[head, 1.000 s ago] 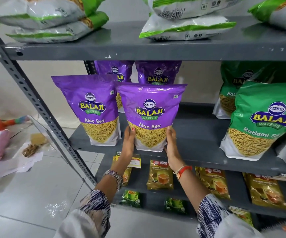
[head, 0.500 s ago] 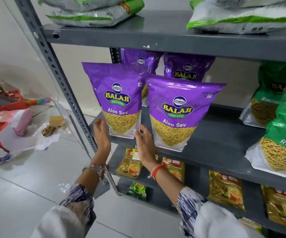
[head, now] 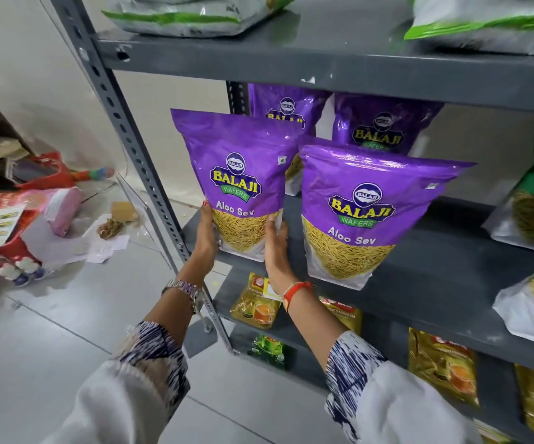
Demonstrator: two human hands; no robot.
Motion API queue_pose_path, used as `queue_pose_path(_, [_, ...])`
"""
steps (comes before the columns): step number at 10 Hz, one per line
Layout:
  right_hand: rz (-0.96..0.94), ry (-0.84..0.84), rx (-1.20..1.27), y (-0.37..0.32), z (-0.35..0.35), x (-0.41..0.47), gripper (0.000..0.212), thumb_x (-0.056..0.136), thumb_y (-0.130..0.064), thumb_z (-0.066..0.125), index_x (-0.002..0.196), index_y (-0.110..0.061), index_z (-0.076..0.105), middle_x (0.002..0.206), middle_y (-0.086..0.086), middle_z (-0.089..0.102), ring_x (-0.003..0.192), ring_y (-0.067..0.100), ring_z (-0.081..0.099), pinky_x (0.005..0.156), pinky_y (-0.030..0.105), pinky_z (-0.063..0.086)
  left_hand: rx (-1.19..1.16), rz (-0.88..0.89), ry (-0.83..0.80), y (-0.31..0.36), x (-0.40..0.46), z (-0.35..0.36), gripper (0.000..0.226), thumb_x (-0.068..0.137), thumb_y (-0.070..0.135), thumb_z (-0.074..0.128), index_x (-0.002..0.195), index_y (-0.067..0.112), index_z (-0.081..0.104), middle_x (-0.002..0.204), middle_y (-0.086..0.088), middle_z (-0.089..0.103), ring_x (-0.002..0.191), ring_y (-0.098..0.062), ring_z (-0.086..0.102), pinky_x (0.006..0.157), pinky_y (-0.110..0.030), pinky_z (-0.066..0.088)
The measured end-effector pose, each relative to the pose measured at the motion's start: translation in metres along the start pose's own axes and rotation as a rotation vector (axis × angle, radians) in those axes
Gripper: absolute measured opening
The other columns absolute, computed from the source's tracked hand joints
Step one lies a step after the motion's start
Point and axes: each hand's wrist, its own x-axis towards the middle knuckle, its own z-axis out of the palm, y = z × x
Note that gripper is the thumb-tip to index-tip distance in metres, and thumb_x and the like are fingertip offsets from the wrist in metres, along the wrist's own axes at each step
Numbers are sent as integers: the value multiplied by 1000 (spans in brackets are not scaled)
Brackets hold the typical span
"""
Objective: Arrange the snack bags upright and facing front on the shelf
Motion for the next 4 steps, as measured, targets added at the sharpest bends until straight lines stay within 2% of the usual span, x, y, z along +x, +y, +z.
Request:
queue_pose_path(1, [-2,-6,-5,5,2,1,78,81,-68,35,142,-20,27,147,14,42,134,31,41,111,55,32,22,-9,19,-4,2,-4,62,90,59,25,134,20,42,143,-11,45,130,-30,43,111,-55,29])
queue_pose_path(2, [6,-6,-19,2,0,0,68,88,-59,36,142,-20,28,146,15,42,134,32,40,111,55,31,39,11,32,-3,-5,-3,59,92,55,24,135,17,40,138,-9,48,126,-27,45,110,-51,32])
queue_pose_path(3, [-31,0,-9,-2,-5,-9,70,90,-56,39,146,-19,22,151,12,35,139,29,33,114,49,28,53,124,36,-7,-11,-1,57,95,48,21,141,17,29,147,-8,38,134,-24,37,113,-45,27])
queue_pose_path(4, [-78,-35,-28,-4,-19,-29,64,95,-46,39,147,-15,20,154,10,28,140,21,30,114,35,27,72,241,118,-13,-24,1,58,97,41,24,147,18,8,158,-5,13,143,-20,19,113,-33,17])
